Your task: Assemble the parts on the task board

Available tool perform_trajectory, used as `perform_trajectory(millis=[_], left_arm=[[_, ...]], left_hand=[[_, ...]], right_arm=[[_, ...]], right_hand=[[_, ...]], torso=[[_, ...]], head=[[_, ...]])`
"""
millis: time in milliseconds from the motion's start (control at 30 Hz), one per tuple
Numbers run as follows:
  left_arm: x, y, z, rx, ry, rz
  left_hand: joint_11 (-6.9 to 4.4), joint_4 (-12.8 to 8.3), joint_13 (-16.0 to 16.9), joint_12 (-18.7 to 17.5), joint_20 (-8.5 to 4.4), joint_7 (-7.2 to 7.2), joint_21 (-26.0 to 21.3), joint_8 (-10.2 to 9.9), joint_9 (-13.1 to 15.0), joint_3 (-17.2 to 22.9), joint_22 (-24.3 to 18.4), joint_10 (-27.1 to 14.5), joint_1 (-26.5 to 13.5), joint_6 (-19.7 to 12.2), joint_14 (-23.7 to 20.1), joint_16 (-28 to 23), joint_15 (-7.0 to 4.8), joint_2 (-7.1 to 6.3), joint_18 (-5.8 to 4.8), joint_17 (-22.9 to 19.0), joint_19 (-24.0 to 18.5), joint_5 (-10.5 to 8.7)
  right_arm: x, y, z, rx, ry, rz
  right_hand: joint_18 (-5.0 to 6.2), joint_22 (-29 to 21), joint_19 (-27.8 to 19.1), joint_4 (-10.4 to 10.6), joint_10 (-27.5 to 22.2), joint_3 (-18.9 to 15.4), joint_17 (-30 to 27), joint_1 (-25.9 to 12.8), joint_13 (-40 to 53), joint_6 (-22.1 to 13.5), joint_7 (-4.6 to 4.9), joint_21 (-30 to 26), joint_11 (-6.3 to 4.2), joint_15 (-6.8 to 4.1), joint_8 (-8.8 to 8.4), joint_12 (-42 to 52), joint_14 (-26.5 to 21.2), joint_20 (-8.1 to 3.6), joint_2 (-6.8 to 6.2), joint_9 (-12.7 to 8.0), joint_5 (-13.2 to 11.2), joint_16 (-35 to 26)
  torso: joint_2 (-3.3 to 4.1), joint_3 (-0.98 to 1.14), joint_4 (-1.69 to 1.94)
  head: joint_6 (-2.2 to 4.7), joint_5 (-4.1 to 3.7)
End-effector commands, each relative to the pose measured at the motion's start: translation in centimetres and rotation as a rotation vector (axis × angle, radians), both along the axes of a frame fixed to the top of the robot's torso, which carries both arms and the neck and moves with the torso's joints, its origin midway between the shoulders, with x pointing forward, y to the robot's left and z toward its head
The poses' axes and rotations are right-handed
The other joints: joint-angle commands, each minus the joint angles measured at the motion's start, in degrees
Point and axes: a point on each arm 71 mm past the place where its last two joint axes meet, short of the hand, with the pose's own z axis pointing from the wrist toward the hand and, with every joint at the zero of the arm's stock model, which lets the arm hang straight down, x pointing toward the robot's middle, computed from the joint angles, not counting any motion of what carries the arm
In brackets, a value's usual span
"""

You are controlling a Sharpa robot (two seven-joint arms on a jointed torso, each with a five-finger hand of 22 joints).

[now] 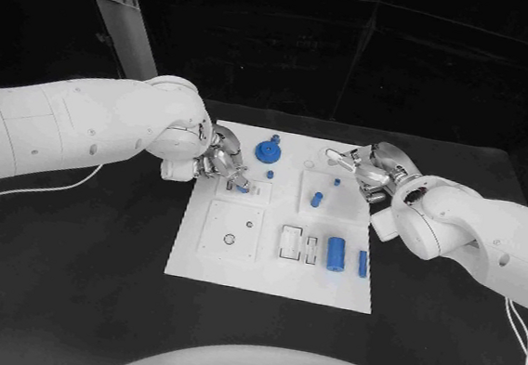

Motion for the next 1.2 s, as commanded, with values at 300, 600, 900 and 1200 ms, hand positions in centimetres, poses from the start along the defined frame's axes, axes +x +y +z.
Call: perform_trajectory(millis=[300, 600, 900, 1200], left_arm=[[0.25, -0.02, 0.06, 0.019, -0.024, 0.025], [0.32, -0.19, -0.01, 0.026, -0.019, 0.022], [0.36, -0.39, -0.23, 0.036, -0.007, 0.015], [0.36, -0.36, -0.37, 0.042, -0.001, 0.015]], left_hand=[[-0.02, -1.41, 14.92, -0.12, -0.40, -1.08, 0.22, 0.15, 2.51, 1.97, 15.08, 5.96, 0.38, 1.01, 5.95, 0.17, -0.42, 0.07, -0.37, 15.09, 5.93, -0.31], [0.03, -1.29, 14.92, -0.12, -0.39, -1.02, 0.22, 0.15, 2.64, 2.16, 15.08, 5.96, 0.26, 0.96, 5.95, 0.17, -0.39, 0.07, -0.37, 15.09, 5.93, -0.48], [0.14, -0.99, 14.92, -0.12, -0.32, -0.94, 0.22, 0.12, 2.98, 2.59, 15.08, 5.96, -0.04, 0.81, 5.95, 0.17, -0.30, -0.06, -0.37, 15.09, 5.93, -1.27], [0.15, -0.99, 14.92, -0.12, -0.31, -0.93, 0.22, 0.11, 3.02, 2.65, 15.08, 5.96, -0.04, 0.76, 5.95, 0.17, -0.29, -0.11, -0.37, 15.09, 5.93, -1.38]], right_arm=[[-0.04, 0.06, 0.12, -0.001, -0.005, 0.006], [-0.07, 0.10, 0.12, 0.000, -0.004, 0.007], [-0.10, 0.15, 0.11, 0.000, -0.001, 0.010], [-0.13, 0.17, 0.11, 0.000, 0.001, 0.012]], right_hand=[[-0.42, 15.09, 5.94, 0.00, 5.97, -0.50, 15.10, 0.43, 15.08, -0.49, 0.06, 0.19, 0.41, 0.04, 0.17, 0.15, 5.96, 0.33, 0.31, 0.06, 0.26, 0.14], [-0.42, 15.09, 5.94, 0.00, 5.97, -0.50, 15.10, 0.43, 15.08, -0.49, 0.06, 0.19, 0.41, 0.04, 0.17, 0.15, 5.96, 0.33, 0.31, 0.06, 0.26, 0.14], [-0.42, 15.09, 5.94, 0.00, 5.97, -0.59, 15.10, 0.40, 15.08, -0.52, 0.06, 0.19, 0.41, 0.04, 0.21, 0.15, 5.96, 0.33, 0.35, 0.06, 0.25, 0.14], [-0.42, 15.09, 5.94, 0.01, 5.97, -0.60, 15.10, 0.40, 15.08, -0.52, 0.06, 0.19, 0.41, 0.04, 0.21, 0.15, 5.96, 0.33, 0.36, 0.06, 0.25, 0.14]], torso=[[0.03, 0.02, 0.03], [0.00, 0.01, 0.00], [0.03, 0.01, 0.04], [-0.01, 0.02, 0.01]], head=[[-0.20, 0.03], [-0.31, 0.05], [-0.53, -0.08], [-0.59, -0.10]])
